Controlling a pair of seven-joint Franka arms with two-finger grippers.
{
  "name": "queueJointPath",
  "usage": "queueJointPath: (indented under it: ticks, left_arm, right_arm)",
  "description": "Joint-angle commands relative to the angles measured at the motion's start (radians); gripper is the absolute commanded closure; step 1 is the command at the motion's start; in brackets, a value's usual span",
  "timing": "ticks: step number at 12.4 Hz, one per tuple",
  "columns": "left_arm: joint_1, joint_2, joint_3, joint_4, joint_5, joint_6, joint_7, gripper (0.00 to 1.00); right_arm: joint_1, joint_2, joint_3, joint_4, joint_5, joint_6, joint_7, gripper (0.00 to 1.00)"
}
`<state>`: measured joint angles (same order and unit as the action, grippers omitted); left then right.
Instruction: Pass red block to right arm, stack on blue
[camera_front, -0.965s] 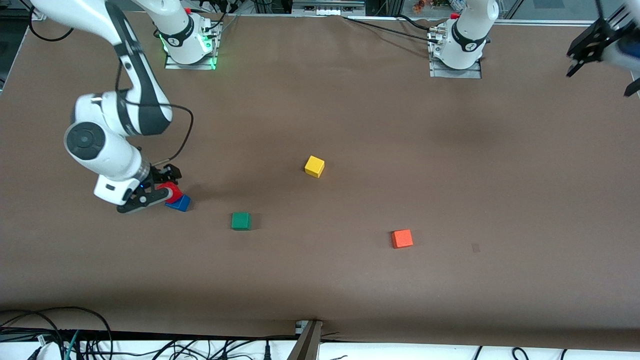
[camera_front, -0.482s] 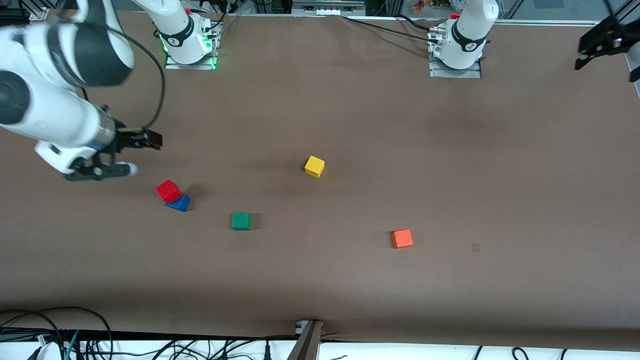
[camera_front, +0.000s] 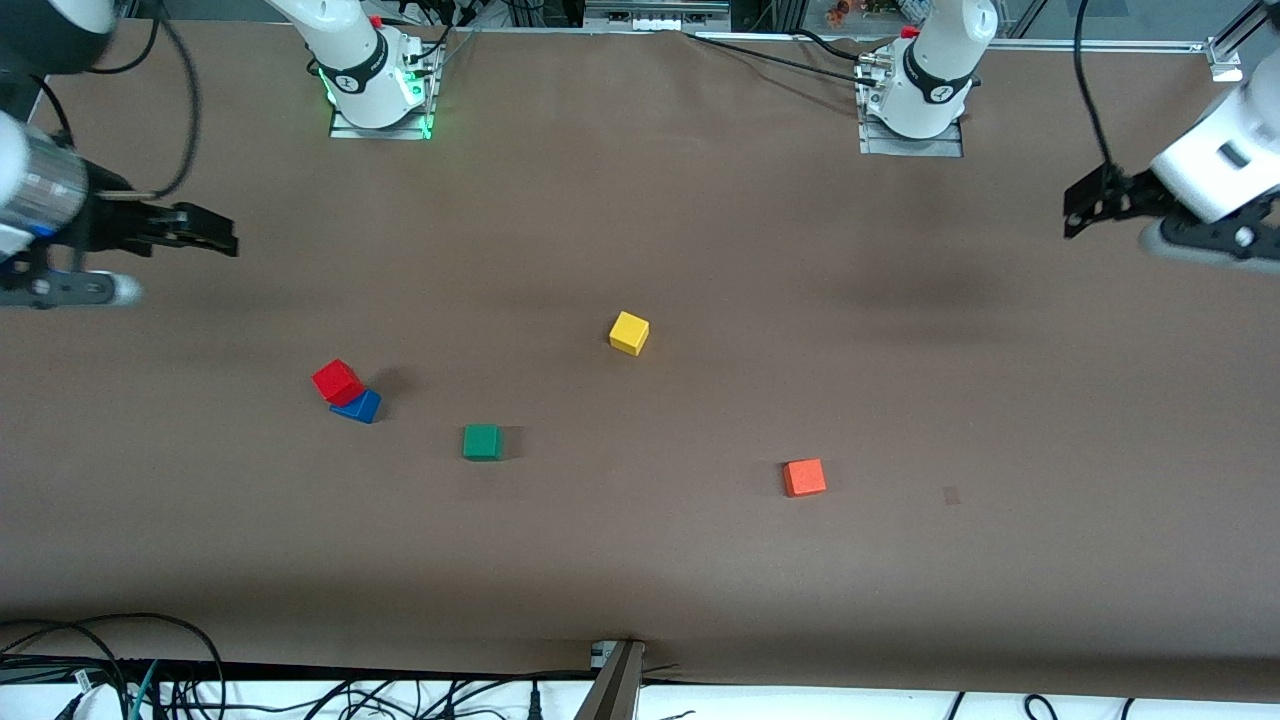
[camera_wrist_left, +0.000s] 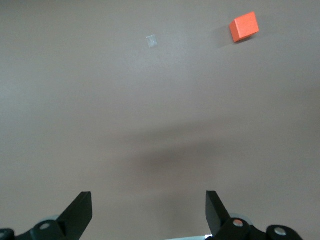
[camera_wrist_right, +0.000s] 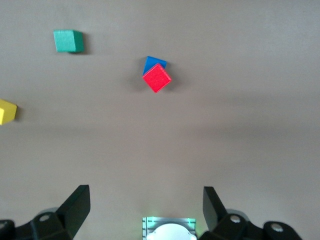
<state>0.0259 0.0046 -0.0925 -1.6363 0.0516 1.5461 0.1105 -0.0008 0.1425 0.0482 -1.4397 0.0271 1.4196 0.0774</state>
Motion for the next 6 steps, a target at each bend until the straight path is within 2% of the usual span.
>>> queueJointPath:
  ticks: [1, 6]
  left_arm:
    - [-0.014, -0.028, 0.017, -0.040, -0.038, 0.035, -0.012, 0.00]
    - [-0.012, -0.009, 0.005, -0.017, -0.036, 0.043, -0.011, 0.00]
  right_arm:
    - [-0.048, -0.199, 0.025, -0.253, 0.022, 0.183, -0.005, 0.00]
    - [-0.047, -0.219, 0.004, -0.284, -0.001, 0.160, 0.010, 0.00]
